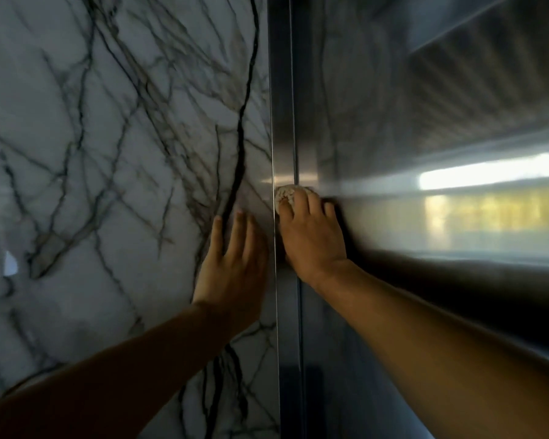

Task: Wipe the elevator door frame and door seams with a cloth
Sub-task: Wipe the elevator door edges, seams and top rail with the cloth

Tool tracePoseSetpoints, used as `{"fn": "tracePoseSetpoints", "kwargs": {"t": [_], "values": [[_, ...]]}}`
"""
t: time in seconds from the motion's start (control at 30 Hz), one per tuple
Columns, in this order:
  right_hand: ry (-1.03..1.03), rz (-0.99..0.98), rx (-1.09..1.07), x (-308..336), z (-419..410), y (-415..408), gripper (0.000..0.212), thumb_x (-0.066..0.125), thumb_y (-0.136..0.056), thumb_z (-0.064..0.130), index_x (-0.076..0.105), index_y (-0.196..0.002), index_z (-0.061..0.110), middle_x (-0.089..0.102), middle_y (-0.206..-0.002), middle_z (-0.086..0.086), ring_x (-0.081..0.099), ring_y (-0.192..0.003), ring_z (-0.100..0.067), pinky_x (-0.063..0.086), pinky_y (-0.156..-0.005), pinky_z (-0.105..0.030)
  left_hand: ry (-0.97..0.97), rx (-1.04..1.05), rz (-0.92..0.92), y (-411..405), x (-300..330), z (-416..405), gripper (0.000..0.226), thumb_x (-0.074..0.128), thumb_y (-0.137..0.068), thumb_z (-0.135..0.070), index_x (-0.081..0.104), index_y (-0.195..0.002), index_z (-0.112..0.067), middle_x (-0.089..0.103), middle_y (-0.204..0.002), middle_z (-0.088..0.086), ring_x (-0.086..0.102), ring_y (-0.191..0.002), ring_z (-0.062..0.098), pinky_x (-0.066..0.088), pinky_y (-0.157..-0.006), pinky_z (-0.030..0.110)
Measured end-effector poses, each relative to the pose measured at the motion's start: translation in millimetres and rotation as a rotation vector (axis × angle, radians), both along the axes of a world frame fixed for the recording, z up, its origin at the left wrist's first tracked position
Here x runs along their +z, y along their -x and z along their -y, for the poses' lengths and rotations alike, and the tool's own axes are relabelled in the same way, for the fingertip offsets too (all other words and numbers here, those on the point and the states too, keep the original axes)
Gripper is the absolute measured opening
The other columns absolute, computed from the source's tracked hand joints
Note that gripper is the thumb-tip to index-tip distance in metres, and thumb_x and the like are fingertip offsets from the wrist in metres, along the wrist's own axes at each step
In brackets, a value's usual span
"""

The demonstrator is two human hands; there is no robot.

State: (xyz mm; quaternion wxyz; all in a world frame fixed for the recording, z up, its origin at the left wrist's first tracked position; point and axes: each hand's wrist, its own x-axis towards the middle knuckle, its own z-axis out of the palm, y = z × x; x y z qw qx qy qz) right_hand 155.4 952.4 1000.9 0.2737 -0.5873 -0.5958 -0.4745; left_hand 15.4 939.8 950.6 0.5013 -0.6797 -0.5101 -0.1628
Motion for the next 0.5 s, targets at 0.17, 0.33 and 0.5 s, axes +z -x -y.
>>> {"fn": "tracePoseSetpoints", "kwargs": {"t": [0.17, 0.33, 0.5], "values": [[-0.026, 0.015, -0.041, -36, -5, 2, 0.044, 0.03, -0.09, 0.014, 0.057, -0.124, 0.011, 0.054, -0.129, -0.014, 0.051, -0.117, -0.032, 0.042, -0.088, -0.044, 0.024, -0.025, -0.04, -2, -45, -2, 0.081, 0.031, -0.099, -0.044, -0.006, -0.154, 0.003, -0.012, -0.161, 0.031, -0.016, -0.148, 0.049, -0.008, -0.114, 0.072], [0.019, 0.017, -0.055, -71, -5, 3, 0.054, 0.017, -0.088, 0.013, 0.055, -0.126, 0.008, 0.053, -0.13, -0.017, 0.05, -0.118, -0.034, 0.042, -0.087, -0.045, 0.015, -0.083, -0.063, 0, -92, -9, 0.081, 0.035, -0.099, -0.044, 0.002, -0.155, 0.004, -0.005, -0.162, 0.032, -0.011, -0.149, 0.049, -0.011, -0.114, 0.071], [0.039, 0.023, -0.046, -115, -2, 2, 0.05, 0.027, -0.087, 0.013, 0.052, -0.129, 0.008, 0.051, -0.131, -0.017, 0.049, -0.118, -0.035, 0.043, -0.089, -0.044, 0.024, -0.107, -0.08, 0, -132, -8, 0.084, 0.039, -0.093, -0.044, 0.008, -0.154, 0.005, 0.001, -0.162, 0.032, -0.005, -0.15, 0.049, -0.002, -0.115, 0.071]]}}
